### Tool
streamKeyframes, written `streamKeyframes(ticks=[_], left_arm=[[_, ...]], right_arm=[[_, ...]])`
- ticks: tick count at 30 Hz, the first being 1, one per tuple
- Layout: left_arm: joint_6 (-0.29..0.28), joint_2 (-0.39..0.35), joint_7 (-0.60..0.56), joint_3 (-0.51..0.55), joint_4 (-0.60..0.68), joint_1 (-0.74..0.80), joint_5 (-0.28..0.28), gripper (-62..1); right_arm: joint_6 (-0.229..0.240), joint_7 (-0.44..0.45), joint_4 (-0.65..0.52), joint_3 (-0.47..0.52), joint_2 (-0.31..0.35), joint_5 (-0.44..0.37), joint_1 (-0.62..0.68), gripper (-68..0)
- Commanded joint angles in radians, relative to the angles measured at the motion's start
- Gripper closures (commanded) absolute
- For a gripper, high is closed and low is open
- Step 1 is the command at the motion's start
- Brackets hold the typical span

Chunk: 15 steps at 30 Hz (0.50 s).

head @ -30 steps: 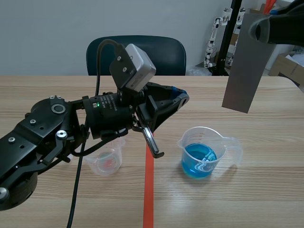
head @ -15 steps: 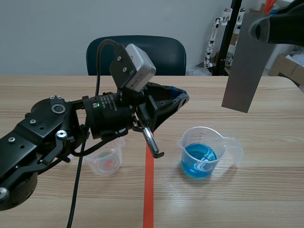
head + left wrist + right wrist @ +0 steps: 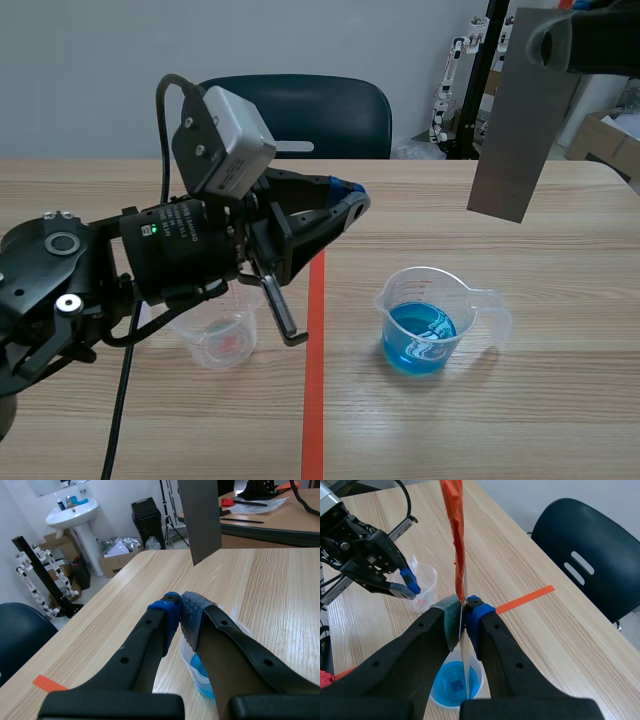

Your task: Do the redox reaction experiment. move the plate over the left beaker

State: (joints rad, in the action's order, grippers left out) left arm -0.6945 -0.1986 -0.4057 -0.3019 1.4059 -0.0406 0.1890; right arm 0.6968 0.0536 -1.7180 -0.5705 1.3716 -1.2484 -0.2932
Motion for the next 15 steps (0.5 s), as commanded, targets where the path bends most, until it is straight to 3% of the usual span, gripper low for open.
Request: streamKeyframes(ticks=[1,8,15], left_arm=[[-0.002,-0.008,-0.018,0.014,0.040,0.030,-0.029,-4.1],[-0.002,-0.053,-0.089,0.085,0.118,0.164,-0.043,-4.0],[-0.002,-0.100,-0.216,0.173,0.137,0.320,-0.042,-4.1]], right_arm=[[0.003,0.015,-0.009,0.021,0.016,-0.020,-0.020,-0.6],[0.000,0.006,-0.009,0.021,-0.010,-0.019,-0.020,-0.6],[-0.001,-0.027,-0.009,0.021,-0.111,0.017,-0.024,-0.6]])
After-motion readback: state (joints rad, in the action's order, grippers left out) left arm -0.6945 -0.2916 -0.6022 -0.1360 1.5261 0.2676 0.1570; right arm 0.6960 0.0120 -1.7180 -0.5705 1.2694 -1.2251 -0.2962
